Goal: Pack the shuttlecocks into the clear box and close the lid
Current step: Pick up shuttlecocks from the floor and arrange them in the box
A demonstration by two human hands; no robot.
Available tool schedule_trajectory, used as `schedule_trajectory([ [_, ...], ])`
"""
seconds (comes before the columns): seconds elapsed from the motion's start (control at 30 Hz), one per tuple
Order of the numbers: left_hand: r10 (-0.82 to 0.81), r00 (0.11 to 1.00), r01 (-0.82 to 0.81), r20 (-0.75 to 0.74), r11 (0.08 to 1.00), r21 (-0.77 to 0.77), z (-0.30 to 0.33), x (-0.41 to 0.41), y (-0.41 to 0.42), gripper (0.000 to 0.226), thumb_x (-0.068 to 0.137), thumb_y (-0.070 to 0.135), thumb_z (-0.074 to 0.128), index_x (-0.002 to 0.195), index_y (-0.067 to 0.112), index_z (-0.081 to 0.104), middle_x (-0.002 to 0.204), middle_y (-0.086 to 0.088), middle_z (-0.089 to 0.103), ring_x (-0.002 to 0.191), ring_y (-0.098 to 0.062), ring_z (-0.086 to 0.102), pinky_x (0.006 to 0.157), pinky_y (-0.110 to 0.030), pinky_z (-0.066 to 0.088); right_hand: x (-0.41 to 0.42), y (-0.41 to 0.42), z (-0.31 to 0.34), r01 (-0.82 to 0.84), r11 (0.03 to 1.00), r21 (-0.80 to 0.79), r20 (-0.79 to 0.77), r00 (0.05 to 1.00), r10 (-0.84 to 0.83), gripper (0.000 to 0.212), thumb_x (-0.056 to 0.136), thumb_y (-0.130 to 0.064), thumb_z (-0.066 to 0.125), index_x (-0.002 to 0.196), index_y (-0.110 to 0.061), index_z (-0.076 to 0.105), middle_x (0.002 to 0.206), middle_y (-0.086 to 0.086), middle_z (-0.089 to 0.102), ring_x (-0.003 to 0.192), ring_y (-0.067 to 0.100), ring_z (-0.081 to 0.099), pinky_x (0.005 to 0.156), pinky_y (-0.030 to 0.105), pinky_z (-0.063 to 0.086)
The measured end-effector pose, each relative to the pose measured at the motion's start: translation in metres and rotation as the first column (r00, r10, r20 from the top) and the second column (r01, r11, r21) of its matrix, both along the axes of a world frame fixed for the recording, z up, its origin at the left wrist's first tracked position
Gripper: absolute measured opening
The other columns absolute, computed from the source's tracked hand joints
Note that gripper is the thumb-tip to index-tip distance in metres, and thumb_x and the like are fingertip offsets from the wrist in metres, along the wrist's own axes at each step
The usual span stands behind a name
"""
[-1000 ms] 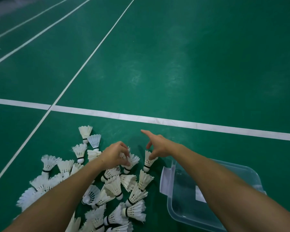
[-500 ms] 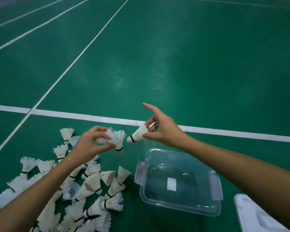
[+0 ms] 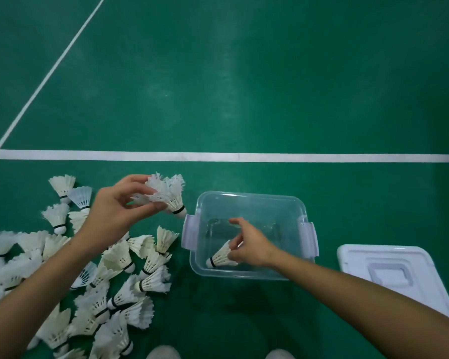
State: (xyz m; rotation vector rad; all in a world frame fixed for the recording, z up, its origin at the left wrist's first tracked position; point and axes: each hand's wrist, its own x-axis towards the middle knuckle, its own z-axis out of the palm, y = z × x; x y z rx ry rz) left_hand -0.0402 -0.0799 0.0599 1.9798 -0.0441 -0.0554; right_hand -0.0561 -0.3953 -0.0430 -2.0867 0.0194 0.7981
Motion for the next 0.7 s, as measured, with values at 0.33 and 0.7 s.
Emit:
schedule_trajectory([
  [0.33,-0.156,0.987,0.158,-0.023,0.978,0.137,0.012,-0.003,-0.018,0.022,0.071,0.029,0.087,0.091,0.033,0.08,0.128,0.015,0.065,0.089,-0.009,0.077,0.087,-0.013,0.058,0.004,0.007,-0.026,-0.098,0.994,-0.058,-0.166,0.982,0.087,0.099,0.078,-0.005,0.089,0.158,-0.015,0.033,0.094,-0.002,0.061,0.08,0.013,0.063,0.07,0.025,0.057],
  [0.7,-0.513,0.853,0.445,0.09,0.808,0.386,0.034,0.04,-0.05,0.028,0.08,0.058,0.08,0.09,0.032,0.081,0.118,0.011,0.071,0.089,0.005,0.072,0.079,-0.024,0.062,0.012,-0.033,0.083,0.125,0.958,0.257,0.238,0.953,-0.188,0.06,0.082,-0.007,0.088,0.134,-0.021,0.061,0.113,0.001,0.072,0.099,0.018,0.075,0.092,0.042,0.063],
])
